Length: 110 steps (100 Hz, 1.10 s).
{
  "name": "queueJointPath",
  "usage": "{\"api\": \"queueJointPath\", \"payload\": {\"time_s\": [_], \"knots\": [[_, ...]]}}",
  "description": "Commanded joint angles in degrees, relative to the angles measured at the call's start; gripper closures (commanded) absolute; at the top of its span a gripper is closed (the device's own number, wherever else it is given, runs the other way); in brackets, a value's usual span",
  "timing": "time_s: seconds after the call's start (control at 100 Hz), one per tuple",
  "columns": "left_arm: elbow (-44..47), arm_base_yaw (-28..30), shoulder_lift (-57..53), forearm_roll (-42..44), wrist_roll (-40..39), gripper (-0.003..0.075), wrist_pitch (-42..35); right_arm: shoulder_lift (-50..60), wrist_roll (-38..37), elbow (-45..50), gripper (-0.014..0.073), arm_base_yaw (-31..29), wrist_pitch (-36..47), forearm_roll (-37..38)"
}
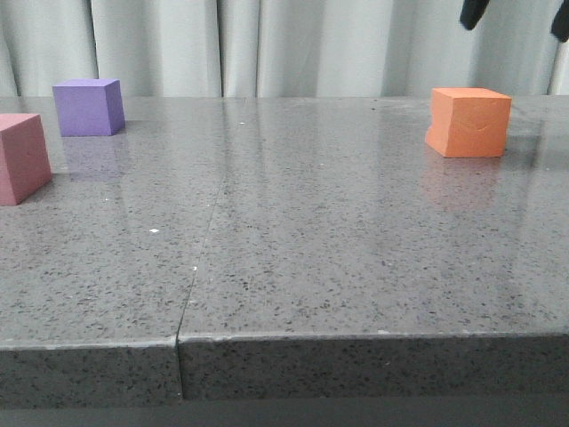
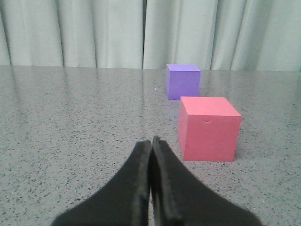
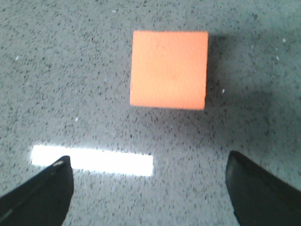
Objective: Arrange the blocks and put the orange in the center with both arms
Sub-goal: 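Lower the open right gripper over the orange cube and close on it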
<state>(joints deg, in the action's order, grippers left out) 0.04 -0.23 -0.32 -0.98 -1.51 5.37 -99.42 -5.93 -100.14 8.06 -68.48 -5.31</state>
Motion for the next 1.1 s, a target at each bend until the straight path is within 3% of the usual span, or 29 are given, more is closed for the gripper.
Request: {"api": "queueJointPath", "payload": {"time_s": [0.0,0.31,0.95,1.09], "knots": [[2.26,0.04,-1.61,-0.40,-0.03,0.0741,-4.81,-0.51,0.38,-5.17,-0.0053,-0.11,-0.04,0.55],[2.26,0.04,-1.61,-0.40,-0.03,0.0741,-4.81,-8.07,0.38,-11.41,-0.0053,-0.11,-0.12,3.80],[2.26,0.04,-1.61,-0.40,-0.03,0.0741,-4.81,-15.91,0.38,-11.42,-0.0048,-0.11,4.86,3.79],[2.26,0.04,-1.61,-0.40,-0.03,0.0741,-4.81,-15.91,0.38,-11.42,0.0070,-0.11,5.01,3.79]]}}
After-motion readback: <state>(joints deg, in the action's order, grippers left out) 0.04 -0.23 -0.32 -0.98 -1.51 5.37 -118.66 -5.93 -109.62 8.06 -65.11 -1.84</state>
